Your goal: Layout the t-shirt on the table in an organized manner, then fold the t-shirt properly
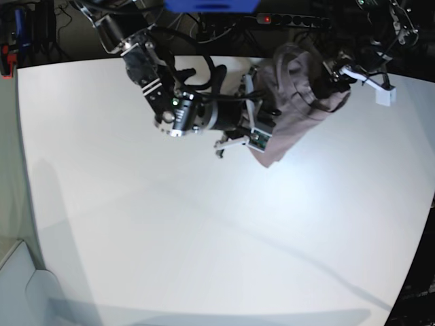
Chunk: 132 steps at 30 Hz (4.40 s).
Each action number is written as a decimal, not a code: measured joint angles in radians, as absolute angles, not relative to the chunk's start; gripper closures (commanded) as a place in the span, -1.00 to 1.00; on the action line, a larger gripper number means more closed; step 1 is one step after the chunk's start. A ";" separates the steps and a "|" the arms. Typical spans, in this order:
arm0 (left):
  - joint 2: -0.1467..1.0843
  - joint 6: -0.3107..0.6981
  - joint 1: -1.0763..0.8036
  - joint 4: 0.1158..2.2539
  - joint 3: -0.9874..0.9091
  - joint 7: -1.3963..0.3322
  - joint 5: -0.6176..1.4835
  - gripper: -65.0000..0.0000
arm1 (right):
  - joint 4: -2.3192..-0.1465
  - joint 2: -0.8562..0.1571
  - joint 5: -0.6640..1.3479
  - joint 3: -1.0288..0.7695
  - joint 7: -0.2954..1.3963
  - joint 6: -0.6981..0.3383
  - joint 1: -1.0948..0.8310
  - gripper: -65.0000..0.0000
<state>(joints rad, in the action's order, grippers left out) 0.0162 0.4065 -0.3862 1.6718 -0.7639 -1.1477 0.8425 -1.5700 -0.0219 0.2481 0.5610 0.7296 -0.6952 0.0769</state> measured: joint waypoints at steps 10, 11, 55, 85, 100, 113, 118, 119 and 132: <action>-0.002 0.421 -0.341 1.626 -0.717 -1.087 0.785 -0.91 | -1.568 -0.022 0.248 0.561 0.732 -0.695 0.077 0.60; -0.002 0.421 -0.339 1.624 -0.700 -1.085 0.786 -0.91 | -1.568 -0.022 0.248 0.561 0.732 -0.695 0.078 0.60; 0.165 0.411 0.365 1.406 0.522 -1.155 0.052 0.89 | -1.818 -0.075 0.252 -0.231 0.732 -0.695 -0.111 0.60; -0.115 0.408 0.497 0.981 0.974 -0.571 -0.579 0.88 | -1.822 -0.102 0.249 -0.529 0.730 -0.695 -0.215 0.60; -0.115 0.411 0.521 1.001 0.976 -0.633 -0.584 -0.26 | -1.822 -0.099 0.249 -0.529 0.730 -0.695 -0.217 0.60; -0.076 0.420 0.566 1.150 0.970 -0.635 -0.576 -0.47 | -1.822 -0.099 0.249 -0.529 0.730 -0.695 -0.217 0.60; -0.065 0.420 0.580 1.147 0.936 -0.631 -0.572 -0.47 | -1.822 -0.099 0.248 -0.529 0.730 -0.695 -0.217 0.60; -0.065 0.420 0.588 1.145 0.936 -0.630 -0.572 -0.47 | -1.822 -0.099 0.249 -0.529 0.730 -0.695 -0.217 0.60; -0.068 0.420 0.610 1.144 0.931 -0.624 -0.572 -0.48 | -1.822 -0.099 0.248 -0.527 0.730 -0.695 -0.217 0.60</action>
